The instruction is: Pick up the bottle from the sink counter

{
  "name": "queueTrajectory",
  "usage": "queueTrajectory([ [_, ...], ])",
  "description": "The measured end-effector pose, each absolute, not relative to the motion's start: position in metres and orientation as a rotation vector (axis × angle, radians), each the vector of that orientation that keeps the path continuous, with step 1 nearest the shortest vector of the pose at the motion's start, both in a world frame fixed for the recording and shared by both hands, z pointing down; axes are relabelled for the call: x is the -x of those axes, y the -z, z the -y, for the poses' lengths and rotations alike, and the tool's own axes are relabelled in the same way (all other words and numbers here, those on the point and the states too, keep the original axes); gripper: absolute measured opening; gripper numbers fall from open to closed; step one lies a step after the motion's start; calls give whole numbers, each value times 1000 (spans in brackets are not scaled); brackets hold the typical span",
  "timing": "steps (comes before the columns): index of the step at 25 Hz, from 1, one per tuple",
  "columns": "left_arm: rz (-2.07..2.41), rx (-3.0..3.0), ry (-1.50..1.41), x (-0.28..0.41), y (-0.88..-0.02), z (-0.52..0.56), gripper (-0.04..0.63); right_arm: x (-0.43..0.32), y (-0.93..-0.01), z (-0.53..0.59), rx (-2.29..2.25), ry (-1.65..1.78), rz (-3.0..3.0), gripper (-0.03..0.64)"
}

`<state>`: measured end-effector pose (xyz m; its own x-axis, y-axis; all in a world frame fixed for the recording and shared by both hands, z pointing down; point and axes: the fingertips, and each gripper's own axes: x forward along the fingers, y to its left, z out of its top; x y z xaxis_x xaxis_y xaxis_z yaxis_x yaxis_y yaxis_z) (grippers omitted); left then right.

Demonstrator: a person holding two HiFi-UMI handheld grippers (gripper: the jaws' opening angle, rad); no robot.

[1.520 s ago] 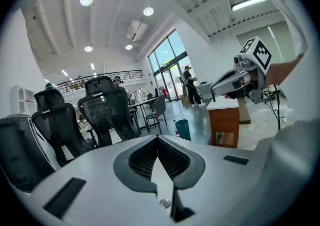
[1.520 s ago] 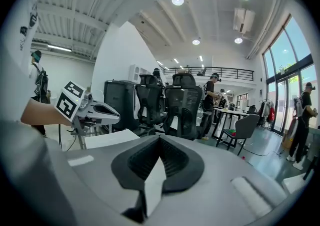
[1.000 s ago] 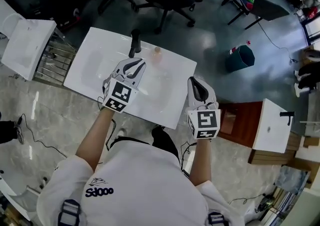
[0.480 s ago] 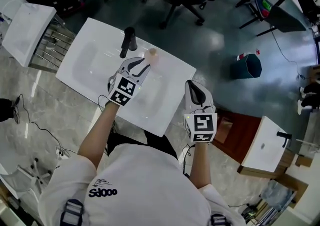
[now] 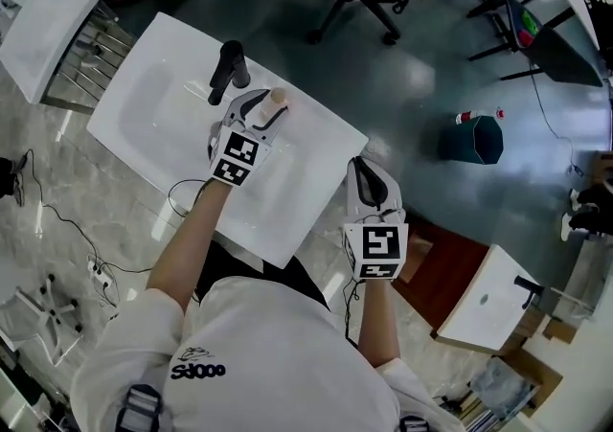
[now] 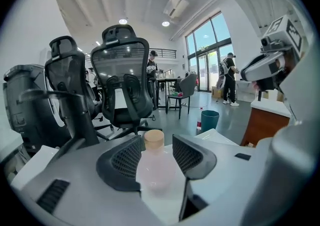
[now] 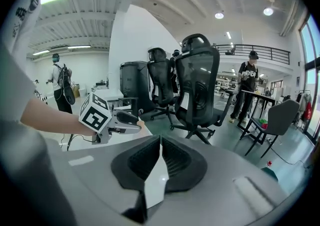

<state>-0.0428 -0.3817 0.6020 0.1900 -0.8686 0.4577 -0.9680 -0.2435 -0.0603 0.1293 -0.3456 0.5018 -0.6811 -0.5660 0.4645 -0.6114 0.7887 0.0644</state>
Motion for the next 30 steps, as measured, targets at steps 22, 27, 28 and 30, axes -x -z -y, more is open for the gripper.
queueTrajectory([
  [22,1894,-2188,-520,43,-628,422,162,-139,-509,363,-903,-166,2512,9],
  [27,1920,-2189,-520,43,-630,421,156,-145,-505,358,-934,-198,2523,9],
  [28,1926,-2186,-522,44,-629,421,155,-146,-503,356,-941,-199,2524,9],
  [30,1934,-2186,-524,44,-628,422,153,-149,-502,354,-950,-200,2522,9],
])
